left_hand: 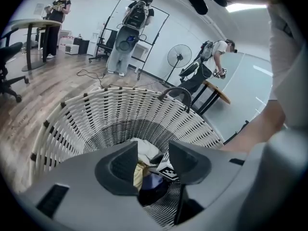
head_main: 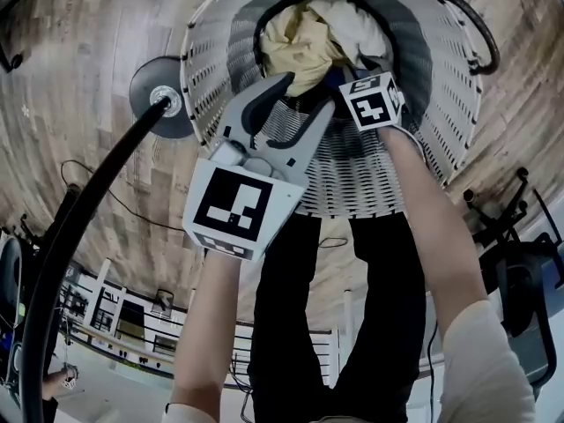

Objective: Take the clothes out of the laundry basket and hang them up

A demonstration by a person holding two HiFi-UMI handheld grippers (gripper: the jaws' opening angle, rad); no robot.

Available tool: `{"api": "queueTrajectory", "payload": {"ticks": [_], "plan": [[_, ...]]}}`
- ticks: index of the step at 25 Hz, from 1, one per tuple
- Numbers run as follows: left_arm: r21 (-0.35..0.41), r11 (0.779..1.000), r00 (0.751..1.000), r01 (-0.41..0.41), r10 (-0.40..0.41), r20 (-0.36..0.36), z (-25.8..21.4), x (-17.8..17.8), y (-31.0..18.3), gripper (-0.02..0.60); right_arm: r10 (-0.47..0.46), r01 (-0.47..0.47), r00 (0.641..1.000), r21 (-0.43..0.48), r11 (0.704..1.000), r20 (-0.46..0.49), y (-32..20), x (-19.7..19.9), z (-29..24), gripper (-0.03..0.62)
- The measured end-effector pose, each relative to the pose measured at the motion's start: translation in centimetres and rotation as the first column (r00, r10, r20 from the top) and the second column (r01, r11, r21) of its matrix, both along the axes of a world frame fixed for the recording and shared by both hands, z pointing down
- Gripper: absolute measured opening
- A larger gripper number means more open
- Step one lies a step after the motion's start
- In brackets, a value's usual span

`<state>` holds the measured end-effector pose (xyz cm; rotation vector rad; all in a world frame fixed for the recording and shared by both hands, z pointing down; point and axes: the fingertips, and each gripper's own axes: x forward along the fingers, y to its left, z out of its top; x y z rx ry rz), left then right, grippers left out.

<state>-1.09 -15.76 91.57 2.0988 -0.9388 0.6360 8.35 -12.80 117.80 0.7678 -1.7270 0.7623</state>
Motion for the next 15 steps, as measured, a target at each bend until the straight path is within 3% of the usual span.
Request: {"api": "queueTrajectory", "payload": {"ticks": [8,15], "plan": [[-0.010,1.000,1.000,-0.006,0.006,0.001,0.2,-0.2,0.0,0.206,0.029,-0.028,0.999,0.022,0.999,-0.044,-0.5,0.9,0.2,0.026],[-0.010,1.000,1.000,-0.005,0.005,-0.002,-0.2,-0.2,0.2,0.206,0.060,-0.060,0.998,-0.004,0.998,-0.027,-0.5,1.0,-1.3,0.014]]}}
